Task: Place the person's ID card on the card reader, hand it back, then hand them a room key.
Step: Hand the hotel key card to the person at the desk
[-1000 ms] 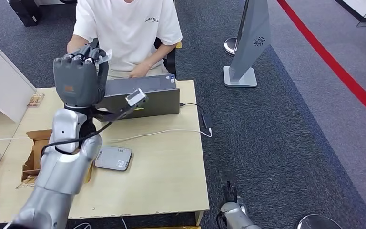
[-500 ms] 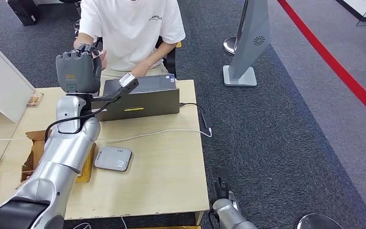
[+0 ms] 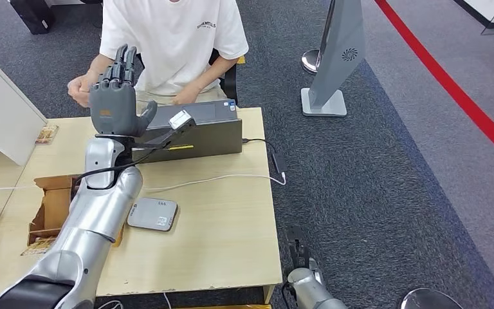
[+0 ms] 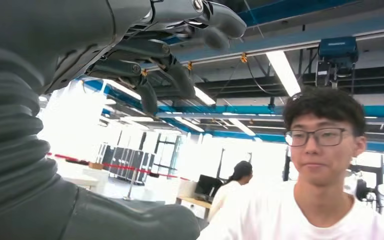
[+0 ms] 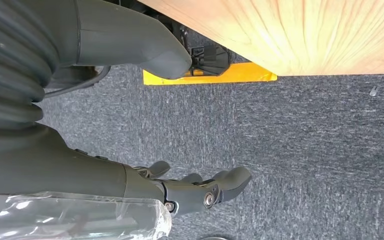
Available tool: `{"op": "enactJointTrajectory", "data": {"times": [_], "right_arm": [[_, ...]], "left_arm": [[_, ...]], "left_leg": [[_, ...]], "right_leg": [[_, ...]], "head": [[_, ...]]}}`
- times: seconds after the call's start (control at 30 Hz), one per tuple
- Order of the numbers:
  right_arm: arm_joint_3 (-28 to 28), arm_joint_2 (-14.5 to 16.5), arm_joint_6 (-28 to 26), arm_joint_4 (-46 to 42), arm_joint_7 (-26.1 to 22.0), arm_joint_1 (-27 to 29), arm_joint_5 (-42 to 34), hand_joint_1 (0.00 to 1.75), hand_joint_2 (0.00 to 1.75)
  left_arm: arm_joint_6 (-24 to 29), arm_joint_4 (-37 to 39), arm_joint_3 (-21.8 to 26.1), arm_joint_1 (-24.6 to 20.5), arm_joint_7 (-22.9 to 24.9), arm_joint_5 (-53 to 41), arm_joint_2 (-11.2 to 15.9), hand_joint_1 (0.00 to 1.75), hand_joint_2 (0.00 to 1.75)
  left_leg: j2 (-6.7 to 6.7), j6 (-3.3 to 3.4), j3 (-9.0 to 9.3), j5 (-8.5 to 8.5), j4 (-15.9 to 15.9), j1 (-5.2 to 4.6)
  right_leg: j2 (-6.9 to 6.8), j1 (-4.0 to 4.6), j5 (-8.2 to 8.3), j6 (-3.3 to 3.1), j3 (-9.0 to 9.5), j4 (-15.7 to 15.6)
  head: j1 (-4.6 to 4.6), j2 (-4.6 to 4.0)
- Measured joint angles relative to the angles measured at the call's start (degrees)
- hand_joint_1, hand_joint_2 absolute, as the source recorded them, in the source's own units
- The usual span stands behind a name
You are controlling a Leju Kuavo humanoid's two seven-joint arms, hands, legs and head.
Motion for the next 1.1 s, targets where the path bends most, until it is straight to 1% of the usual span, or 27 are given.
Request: {"op": "enactJointTrajectory", "data": {"times": [0.1, 0.2, 0.33, 0.47, 0.53, 0.6, 0.67, 0.77, 0.9, 1.03, 1.1], "right_arm": [[-0.1, -0.2, -0.1, 0.0, 0.0, 0.1, -0.4, 0.0, 1.75], [-0.1, -0.5, -0.3, 0.0, 0.0, 0.2, -0.8, 0.0, 1.75], [-0.4, -1.2, -0.8, 0.0, 0.0, 0.7, -1.7, 0.0, 1.75], [-1.3, -2.5, -1.1, -0.1, -0.6, 1.7, -2.9, 0.0, 1.75], [-1.9, -3.2, -1.2, -0.2, -0.9, 2.2, -3.4, 0.0, 1.75], [-2.4, -3.6, -1.2, -0.3, -1.2, 2.6, -3.8, 0.0, 1.75], [-3.0, -4.1, -1.3, -0.4, -1.3, 2.8, -3.9, 0.0, 1.75], [-3.4, -4.5, -1.4, -0.4, -1.3, 3.1, -3.9, 0.0, 1.75], [-4.0, -4.7, -1.7, -0.5, -1.2, 3.1, -3.7, 0.0, 1.75], [-4.3, -4.8, -1.8, -0.6, -1.0, 3.1, -2.9, 0.0, 1.75], [-4.4, -4.8, -1.8, -0.6, -0.8, 3.1, -2.7, 0.0, 1.75]], "left_arm": [[-2.5, -7.2, 0.0, 4.1, -2.3, 2.2, -1.3, 0.0, 1.75], [-3.4, -12.6, -0.5, 6.7, -3.5, 4.2, -1.6, 0.0, 1.75], [-4.6, -23.0, -2.9, 12.0, -4.9, 7.1, -1.4, 0.0, 1.75], [-6.0, -37.4, -6.9, 21.1, -5.5, 12.1, 0.7, 0.0, 1.75], [-6.9, -42.3, -8.3, 25.1, -6.2, 15.6, 2.1, 0.0, 1.75], [-7.2, -45.8, -8.7, 28.8, -7.2, 18.3, 3.5, 0.0, 1.75], [-6.8, -47.9, -8.7, 32.4, -8.6, 19.8, 4.7, 0.0, 1.75], [-5.8, -49.0, -8.7, 37.1, -11.0, 21.2, 6.2, 0.0, 1.75], [-4.7, -49.3, -8.4, 41.0, -12.3, 21.6, 7.3, 0.0, 1.75], [-0.4, -48.0, -6.4, 44.8, -16.1, 22.7, 8.2, 0.0, 1.75], [0.8, -46.9, -5.3, 45.9, -17.4, 23.2, 8.6, 0.0, 1.75]], "left_leg": [[0.01, 0.02, -0.01, -0.01, 0.0, 0.0], [0.02, 0.02, 0.0, -0.02, 0.0, 0.0], [0.03, 0.01, -0.03, -0.05, 0.0, 0.0], [0.16, 0.0, 0.02, -0.21, 0.0, -0.01], [0.15, -0.01, 0.01, -0.25, 0.0, 0.0], [0.18, 0.0, 0.03, -0.28, 0.0, 0.0], [0.18, 0.01, 0.04, -0.29, 0.0, 0.0], [0.17, 0.01, 0.03, -0.29, 0.0, 0.0], [0.16, 0.02, 0.01, -0.29, 0.0, 0.0], [0.16, 0.02, 0.03, -0.29, 0.0, 0.0], [0.13, 0.02, 0.02, -0.29, 0.0, 0.0]], "right_leg": [[0.01, 0.0, 0.0, 0.0, -0.02, 0.0], [0.02, -0.01, 0.0, 0.0, -0.02, 0.0], [0.02, -0.01, -0.01, 0.0, -0.02, 0.0], [0.16, -0.01, -0.09, 0.04, -0.02, 0.0], [0.15, -0.01, -0.14, 0.06, -0.02, 0.0], [0.18, -0.01, -0.15, 0.07, -0.02, 0.0], [0.18, -0.01, -0.18, 0.09, -0.02, 0.0], [0.17, -0.01, -0.2, 0.11, -0.02, 0.0], [0.15, -0.01, -0.2, 0.12, 0.0, 0.0], [0.16, -0.01, -0.2, 0.12, -0.01, 0.0], [0.11, -0.01, -0.2, 0.12, -0.01, 0.0]], "head": [[0.01, 0.0], [0.01, 0.0], [0.03, 0.0], [0.03, 0.0], [0.06, 0.0], [0.04, 0.0], [0.02, 0.0], [0.02, 0.0], [0.02, 0.0], [0.01, 0.0], [0.01, 0.0]]}}
